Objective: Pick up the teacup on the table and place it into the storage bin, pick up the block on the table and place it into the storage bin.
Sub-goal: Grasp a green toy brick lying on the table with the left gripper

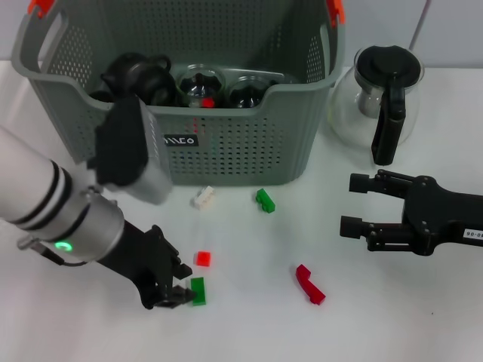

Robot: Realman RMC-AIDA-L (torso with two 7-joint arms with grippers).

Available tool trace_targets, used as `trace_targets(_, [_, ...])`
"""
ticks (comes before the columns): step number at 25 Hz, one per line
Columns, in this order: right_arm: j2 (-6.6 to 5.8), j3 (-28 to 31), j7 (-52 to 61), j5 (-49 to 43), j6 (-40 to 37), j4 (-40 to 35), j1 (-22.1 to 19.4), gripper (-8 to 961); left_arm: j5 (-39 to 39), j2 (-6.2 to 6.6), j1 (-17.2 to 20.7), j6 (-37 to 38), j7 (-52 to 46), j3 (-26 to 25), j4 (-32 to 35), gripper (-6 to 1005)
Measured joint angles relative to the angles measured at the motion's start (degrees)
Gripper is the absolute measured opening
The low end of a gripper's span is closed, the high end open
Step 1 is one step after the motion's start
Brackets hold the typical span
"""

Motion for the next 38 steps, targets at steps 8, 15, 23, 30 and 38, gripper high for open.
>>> trace_targets(8, [-0.01, 0.0, -0.1, 0.0, 0.1, 0.1, -0.3, 940, 2.5, -0.08, 3.5, -7.5, 2.3, 9.6, -2.7, 386])
trace_targets(15, [-0.01, 0.0, -0.1, 0.1, 0.1, 0.1, -0.4, 940, 2.7, -0.07, 3.6, -7.2, 1.3, 9.6, -3.6, 626])
trace_targets(23, [-0.01, 0.0, 0.2, 0.1, 0.1, 0.0, -0.1, 940, 2.8, -0.13, 3.3, -6.7, -6.4, 10.0, -5.3, 626])
trace_targets(30, [-0.03, 0.0, 0.2, 0.1, 0.1, 0.1, -0.2, 940, 3.1, 0.02, 2.0, -3.9, -21.8, 10.3, -7.1, 627])
trace_targets(38, [-0.09, 0.0, 0.0, -0.1, 0.1, 0.2, -0.2, 940, 6.2, -0.05, 1.2, -3.8, -31.7, 13.4, -7.5, 625])
